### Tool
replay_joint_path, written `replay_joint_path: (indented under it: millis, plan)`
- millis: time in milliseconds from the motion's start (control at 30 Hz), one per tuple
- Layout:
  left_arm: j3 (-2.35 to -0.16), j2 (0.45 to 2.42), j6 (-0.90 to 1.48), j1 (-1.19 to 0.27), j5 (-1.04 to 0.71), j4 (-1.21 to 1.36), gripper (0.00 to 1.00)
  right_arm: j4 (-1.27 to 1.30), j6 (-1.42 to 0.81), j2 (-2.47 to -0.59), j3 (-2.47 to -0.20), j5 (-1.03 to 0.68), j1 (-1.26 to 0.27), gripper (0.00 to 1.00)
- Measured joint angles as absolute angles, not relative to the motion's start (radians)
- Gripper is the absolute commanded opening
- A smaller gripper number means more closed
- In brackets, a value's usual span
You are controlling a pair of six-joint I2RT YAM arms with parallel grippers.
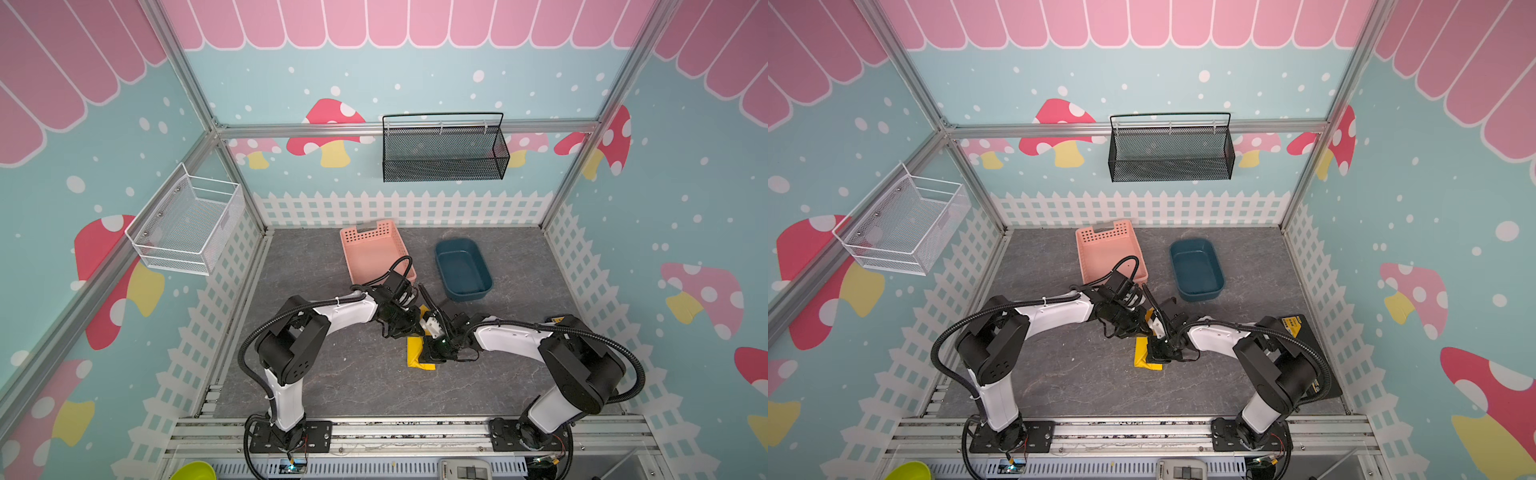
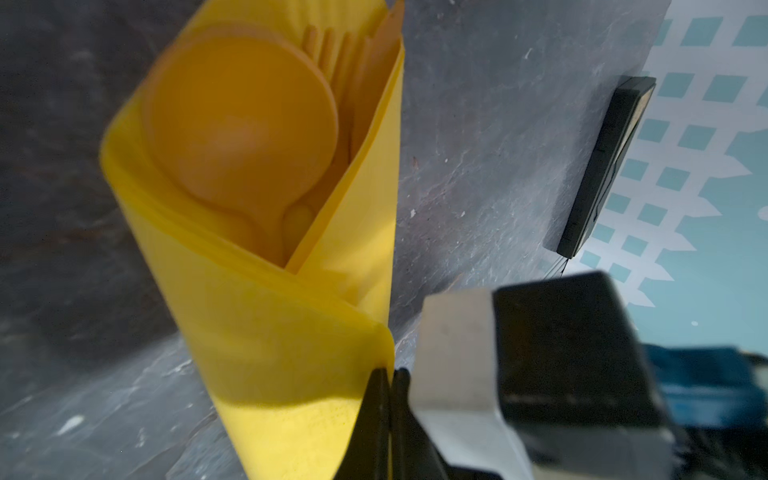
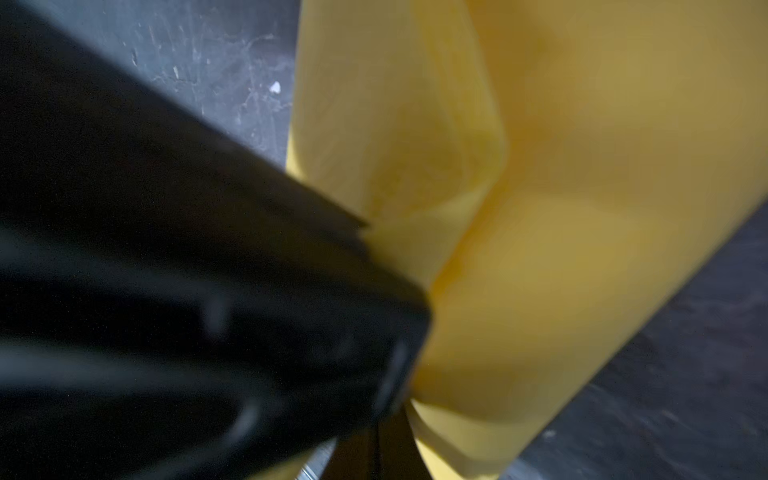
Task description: Place the utensils on the paper napkin and roll it up
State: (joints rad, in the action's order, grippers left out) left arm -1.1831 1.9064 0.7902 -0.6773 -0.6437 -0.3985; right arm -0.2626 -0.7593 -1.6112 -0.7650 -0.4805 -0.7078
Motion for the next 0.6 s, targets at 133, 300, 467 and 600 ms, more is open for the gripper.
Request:
replay_joint_path:
  millis: [133,300,467,600]
  plan:
    - [-1.184,1.944,0.807,-0.678,-0.657,-0.392,0.04,-0.252,-0.759,-1.611,-0.759,-0.484,-0.708,0.00]
    - [-1.184,1.975,0.817,-0.678,-0.673,-0.374,0.04,-0.247,-0.760,-1.591,-0.748,-0.481,-0.708,0.00]
    - [-1.184,1.976,0.821,-0.679,-0.675,-0.365,0.04,-0.241,-0.765,-1.530,-0.735,-0.490,-0.708,0.00]
    - [-1.184,1.978,0.825,-0.679,-0.676,-0.361,0.04,-0.210,-0.779,-1.504,-0.706,-0.526,-0.707,0.00]
